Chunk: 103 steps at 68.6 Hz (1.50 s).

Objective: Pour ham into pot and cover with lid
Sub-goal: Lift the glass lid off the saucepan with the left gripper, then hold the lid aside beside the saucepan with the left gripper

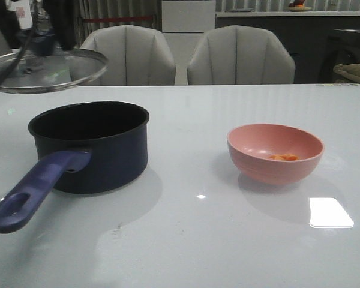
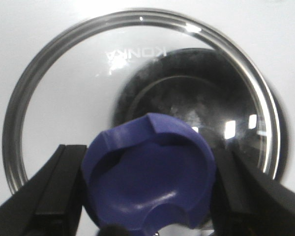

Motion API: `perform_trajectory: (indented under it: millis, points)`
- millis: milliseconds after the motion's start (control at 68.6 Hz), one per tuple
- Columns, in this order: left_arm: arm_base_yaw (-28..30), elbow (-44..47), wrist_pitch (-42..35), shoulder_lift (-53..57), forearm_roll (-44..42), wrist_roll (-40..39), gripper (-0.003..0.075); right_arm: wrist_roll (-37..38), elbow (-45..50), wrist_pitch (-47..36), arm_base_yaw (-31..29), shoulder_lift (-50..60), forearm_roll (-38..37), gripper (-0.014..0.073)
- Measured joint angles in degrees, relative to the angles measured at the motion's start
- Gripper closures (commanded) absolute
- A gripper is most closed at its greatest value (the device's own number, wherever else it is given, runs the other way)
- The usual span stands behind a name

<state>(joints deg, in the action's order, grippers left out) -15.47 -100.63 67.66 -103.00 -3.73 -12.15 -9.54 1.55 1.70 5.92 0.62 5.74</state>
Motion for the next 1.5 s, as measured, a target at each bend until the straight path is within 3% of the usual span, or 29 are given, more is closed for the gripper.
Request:
perform_trajectory:
  millis: [321, 569, 890, 1211, 1502]
  points:
    - [15.6, 8.1, -1.8, 4.6, 1.5, 7.6, 0.0460, 0.0, 0.0, 0.0, 0.0, 0.0, 0.0, 0.0435]
    - [22.9, 23.2, -13.2, 4.9, 6.4, 11.3, 0.0460, 0.0, 0.0, 0.0, 0.0, 0.0, 0.0, 0.0435]
    - [24.3, 30.7, -21.6, 0.5, 8.1, 13.6, 0.0438, 0.0, 0.0, 0.0, 0.0, 0.0, 0.0, 0.0435]
    - [24.3, 30.8, -23.7, -2.1, 10.1, 14.6, 0.0186, 0.0, 0.0, 0.0, 0.0, 0.0, 0.0, 0.0435]
    - [24.3, 29.4, -23.8, -1.6, 10.3, 14.7, 0.0182, 0.0, 0.0, 0.0, 0.0, 0.0, 0.0, 0.0435]
